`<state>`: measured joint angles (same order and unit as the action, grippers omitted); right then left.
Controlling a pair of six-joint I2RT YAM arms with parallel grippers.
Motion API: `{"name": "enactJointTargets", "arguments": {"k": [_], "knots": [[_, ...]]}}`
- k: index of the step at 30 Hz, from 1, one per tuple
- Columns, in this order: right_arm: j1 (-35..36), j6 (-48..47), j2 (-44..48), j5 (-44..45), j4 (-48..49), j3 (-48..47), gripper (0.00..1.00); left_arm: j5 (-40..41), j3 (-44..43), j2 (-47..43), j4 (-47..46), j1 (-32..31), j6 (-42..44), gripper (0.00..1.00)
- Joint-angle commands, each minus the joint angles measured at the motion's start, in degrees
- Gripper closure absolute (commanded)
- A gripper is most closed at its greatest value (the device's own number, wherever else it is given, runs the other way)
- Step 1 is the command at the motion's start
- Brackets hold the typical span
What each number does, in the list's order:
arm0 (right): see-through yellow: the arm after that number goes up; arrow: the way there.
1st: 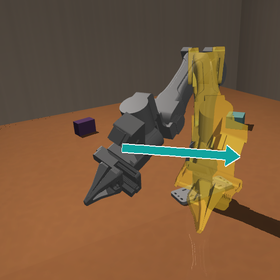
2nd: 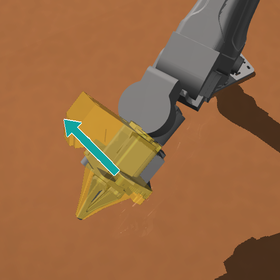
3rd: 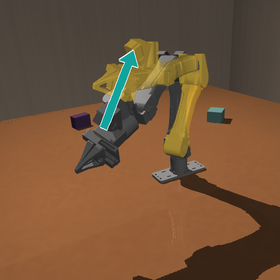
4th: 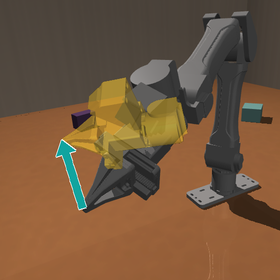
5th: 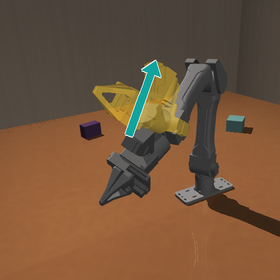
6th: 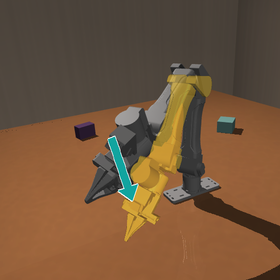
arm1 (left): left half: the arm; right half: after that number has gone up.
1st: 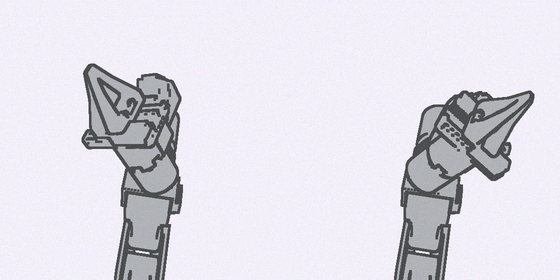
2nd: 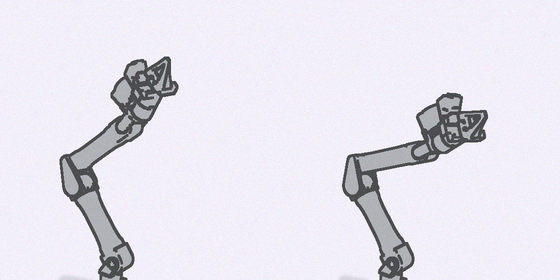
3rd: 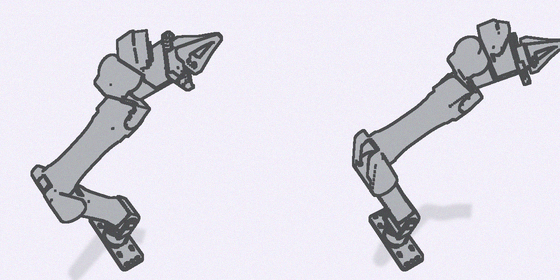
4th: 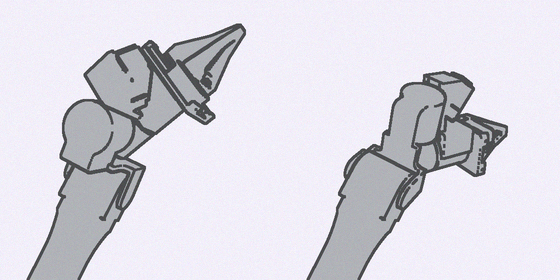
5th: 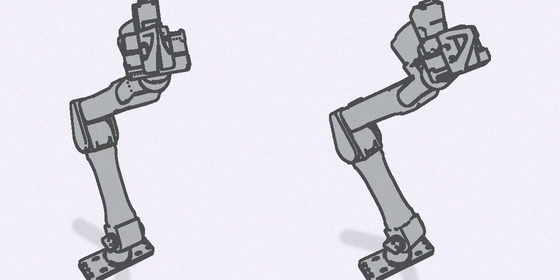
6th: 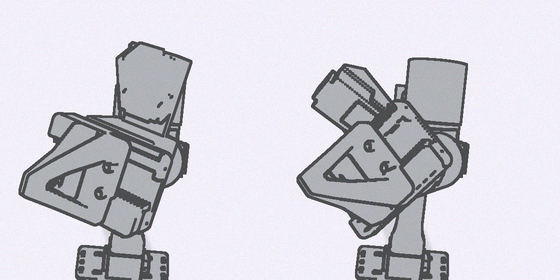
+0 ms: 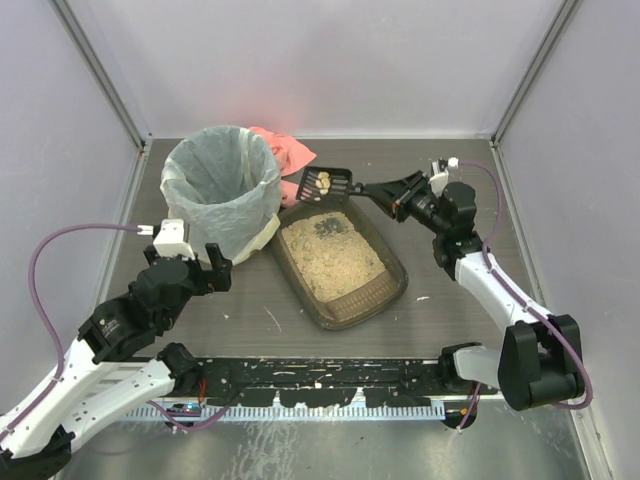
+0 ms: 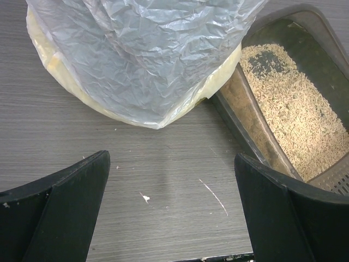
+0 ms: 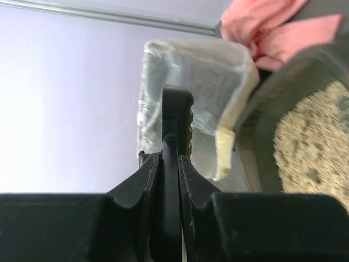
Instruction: Clean the litter box
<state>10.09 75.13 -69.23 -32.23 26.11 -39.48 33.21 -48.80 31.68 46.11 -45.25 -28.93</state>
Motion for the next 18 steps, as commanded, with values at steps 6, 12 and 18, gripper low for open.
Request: {"name": "enactJointTargets", "arguments": {"k": [6, 12, 18], "knots": [[6.70, -0.55, -4.42, 10.94, -3.96, -19.19, 0.99, 1.07, -0.06, -1.17, -0.72, 0.10, -0.88, 0.02], [14.11, -9.44, -13.54, 13.02, -9.66, -34.63, 0.99, 1.18, -0.29, -1.67, -0.09, 0.12, -1.09, 0.02], [19.36, -20.78, -22.27, 14.81, -12.91, -46.60, 0.99, 1.24, -0.43, -2.75, 0.82, 0.15, -1.91, 0.02]]}}
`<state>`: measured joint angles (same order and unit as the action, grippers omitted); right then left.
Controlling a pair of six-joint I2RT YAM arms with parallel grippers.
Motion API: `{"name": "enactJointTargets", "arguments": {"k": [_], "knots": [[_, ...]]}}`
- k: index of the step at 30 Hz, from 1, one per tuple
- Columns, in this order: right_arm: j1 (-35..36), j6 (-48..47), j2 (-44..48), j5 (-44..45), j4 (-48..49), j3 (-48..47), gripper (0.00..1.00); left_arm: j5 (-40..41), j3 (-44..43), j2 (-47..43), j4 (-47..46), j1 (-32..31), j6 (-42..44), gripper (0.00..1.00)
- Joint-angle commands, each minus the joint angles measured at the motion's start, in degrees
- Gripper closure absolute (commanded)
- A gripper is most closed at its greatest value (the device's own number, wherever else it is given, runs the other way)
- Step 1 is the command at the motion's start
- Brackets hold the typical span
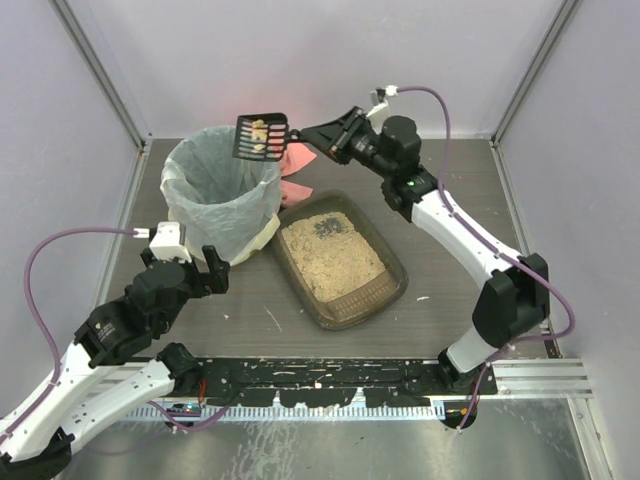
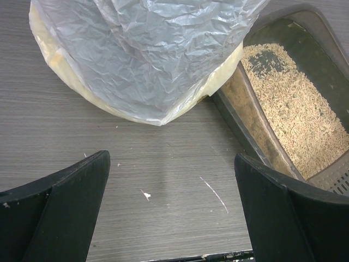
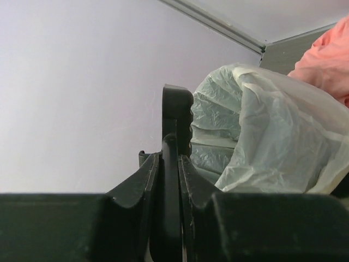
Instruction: Clean the litter box
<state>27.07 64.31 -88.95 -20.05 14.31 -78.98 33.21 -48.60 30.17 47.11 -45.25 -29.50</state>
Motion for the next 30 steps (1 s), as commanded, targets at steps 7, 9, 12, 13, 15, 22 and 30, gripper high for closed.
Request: {"name": "enactJointTargets", "arguments": {"k": [7, 9, 12, 13, 15, 22, 30], "knots": [[6.94, -30.54, -9.81, 2.91, -5.72, -18.73, 0.99, 1.41, -0.43, -1.87, 1.18, 0.09, -1.88, 0.02], [8.08, -36.17, -11.49, 0.90, -6.41, -21.47, 0.99, 1.41, -0.36, -1.71, 1.07, 0.11, -1.88, 0.02], [10.25, -46.19, -12.46, -0.25, -7.34, -24.06, 0.99, 1.31, -0.58, -1.27, 0.92, 0.14, -1.88, 0.02], [11.24, -50.48, -12.47, 0.19, -7.77, -24.75, 0.99, 1.25, -0.65, -1.19, 0.96, 0.10, -1.88, 0.02], [12.58, -56.51, -12.48, 0.35, -9.00, -25.59, 0.99, 1.32, -0.66, -1.28, 1.07, 0.09, -1.92, 0.02], [18.39, -76.68, -11.63, 6.76, -14.38, -26.50, 0.99, 1.75, 0.03, -2.03, 1.19, 0.09, -2.08, 0.02], [22.90, -83.23, -7.70, 11.46, -13.99, -24.06, 0.99, 1.33, 0.37, -0.94, 0.32, 0.08, -2.02, 0.02]]}}
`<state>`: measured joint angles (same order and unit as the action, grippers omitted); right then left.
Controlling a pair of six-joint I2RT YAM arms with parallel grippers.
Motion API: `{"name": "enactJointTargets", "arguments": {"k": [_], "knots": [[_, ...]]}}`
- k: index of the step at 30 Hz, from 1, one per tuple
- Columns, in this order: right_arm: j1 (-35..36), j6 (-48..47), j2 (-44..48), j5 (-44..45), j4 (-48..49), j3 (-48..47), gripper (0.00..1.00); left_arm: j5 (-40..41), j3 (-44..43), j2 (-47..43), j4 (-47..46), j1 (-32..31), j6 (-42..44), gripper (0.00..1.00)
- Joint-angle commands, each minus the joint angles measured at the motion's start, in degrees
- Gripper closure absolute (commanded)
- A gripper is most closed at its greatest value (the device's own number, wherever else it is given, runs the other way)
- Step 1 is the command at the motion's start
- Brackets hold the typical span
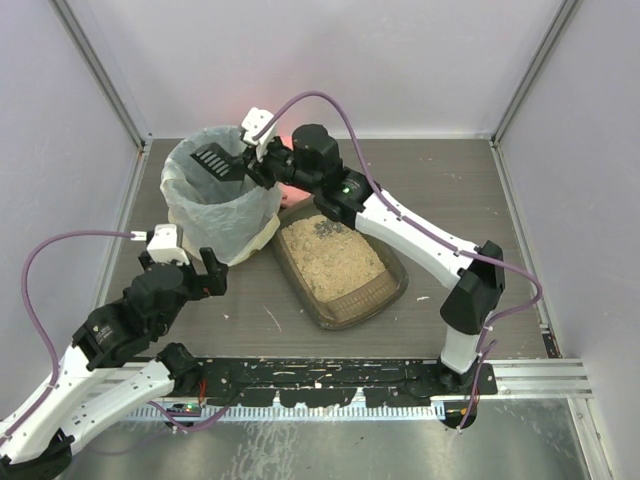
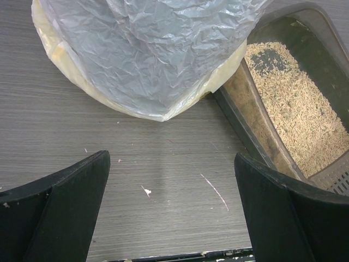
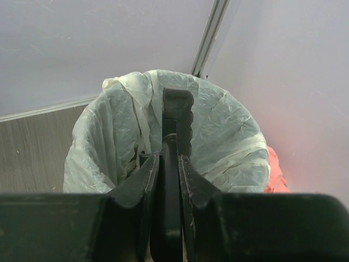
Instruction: Clean the litter box
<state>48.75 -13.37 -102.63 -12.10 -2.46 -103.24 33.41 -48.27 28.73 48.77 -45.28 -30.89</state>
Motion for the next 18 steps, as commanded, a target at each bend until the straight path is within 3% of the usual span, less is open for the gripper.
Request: {"name": "enactJointTargets", "arguments": {"k": [1, 9, 18], "knots": [[1.58, -4.83, 6.93, 3.67, 3.51, 1.28, 0.99, 1.13, 0.08, 0.47, -1.36, 0.12, -0.60, 0.02], [2.56, 6.14, 20.17, 13.41, 17.08, 16.59, 0.99, 0.86, 0.18, 0.82, -1.32, 0.12, -0.75, 0.02], [2.49, 12.99, 38.85, 33.47, 6.82, 31.77, 0.99, -3.27, 0.03, 4.41, -5.47, 0.12, 0.18, 0.01]]}}
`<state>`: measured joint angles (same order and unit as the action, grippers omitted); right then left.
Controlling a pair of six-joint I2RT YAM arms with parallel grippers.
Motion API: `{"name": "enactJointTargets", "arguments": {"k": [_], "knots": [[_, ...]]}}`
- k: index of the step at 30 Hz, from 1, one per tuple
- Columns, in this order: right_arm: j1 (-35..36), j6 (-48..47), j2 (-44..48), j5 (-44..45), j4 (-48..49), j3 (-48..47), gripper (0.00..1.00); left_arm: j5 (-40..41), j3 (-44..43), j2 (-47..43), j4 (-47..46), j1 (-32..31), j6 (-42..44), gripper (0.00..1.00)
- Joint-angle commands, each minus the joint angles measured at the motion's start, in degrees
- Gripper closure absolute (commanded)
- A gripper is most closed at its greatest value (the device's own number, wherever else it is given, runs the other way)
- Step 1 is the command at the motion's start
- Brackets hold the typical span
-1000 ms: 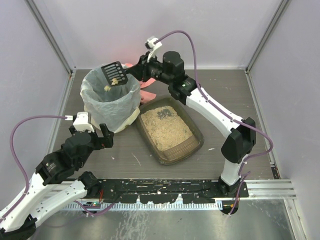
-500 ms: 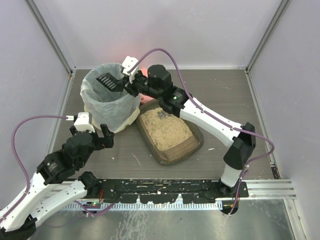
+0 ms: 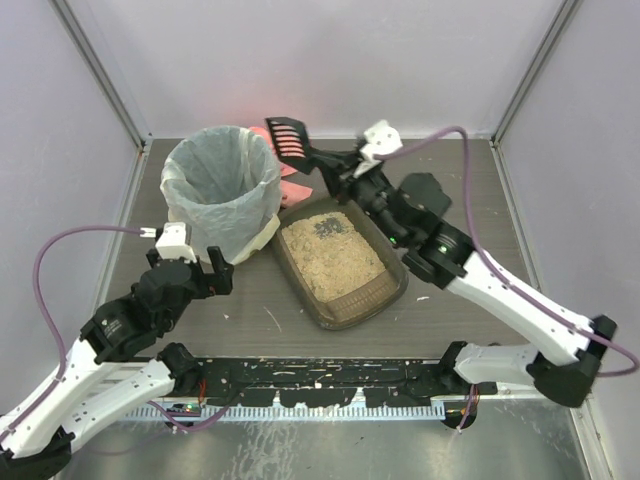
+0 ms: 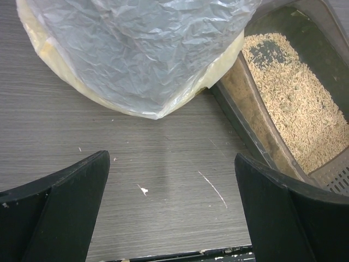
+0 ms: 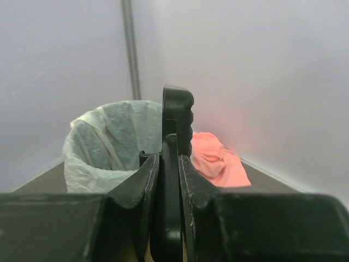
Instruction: Clean the litter box
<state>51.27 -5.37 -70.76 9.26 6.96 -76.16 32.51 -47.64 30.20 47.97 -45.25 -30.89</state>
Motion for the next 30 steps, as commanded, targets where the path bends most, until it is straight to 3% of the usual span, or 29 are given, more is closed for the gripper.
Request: {"name": "enactJointTargets", "arguments": {"k": [1, 7, 13, 17, 20, 30], "knots": [[0.02, 6.31, 9.03, 13.96, -5.30, 5.84, 0.99, -2.95, -0.95, 3.98, -4.79, 0.10, 0.39, 0.02], [-0.32, 15.32, 13.23, 19.32, -26.10, 8.38, 0.99, -8.08, -0.51, 9.23, -10.47, 0.01, 1.44, 0.07], [-2.85, 20.69, 12.73, 9.34, -36.82, 10.04, 0.99, -11.67, 2.16, 14.59, -17.35, -1.77, 0.07, 0.19], [-9.92, 23.94, 13.18, -5.13, -36.04, 14.75, 0.99, -12.18, 3.65, 19.44, -23.33, -3.84, -1.29, 0.29], [-14.88, 25.22, 12.48, -15.40, -34.16, 18.00, 0.99, -12.60, 3.50, 24.69, -27.67, -4.89, -1.77, 0.30], [-16.11, 26.19, 8.94, -25.42, -29.70, 23.60, 0.99, -11.19, -0.72, 38.99, -34.64, -5.15, -3.83, 0.31]]}}
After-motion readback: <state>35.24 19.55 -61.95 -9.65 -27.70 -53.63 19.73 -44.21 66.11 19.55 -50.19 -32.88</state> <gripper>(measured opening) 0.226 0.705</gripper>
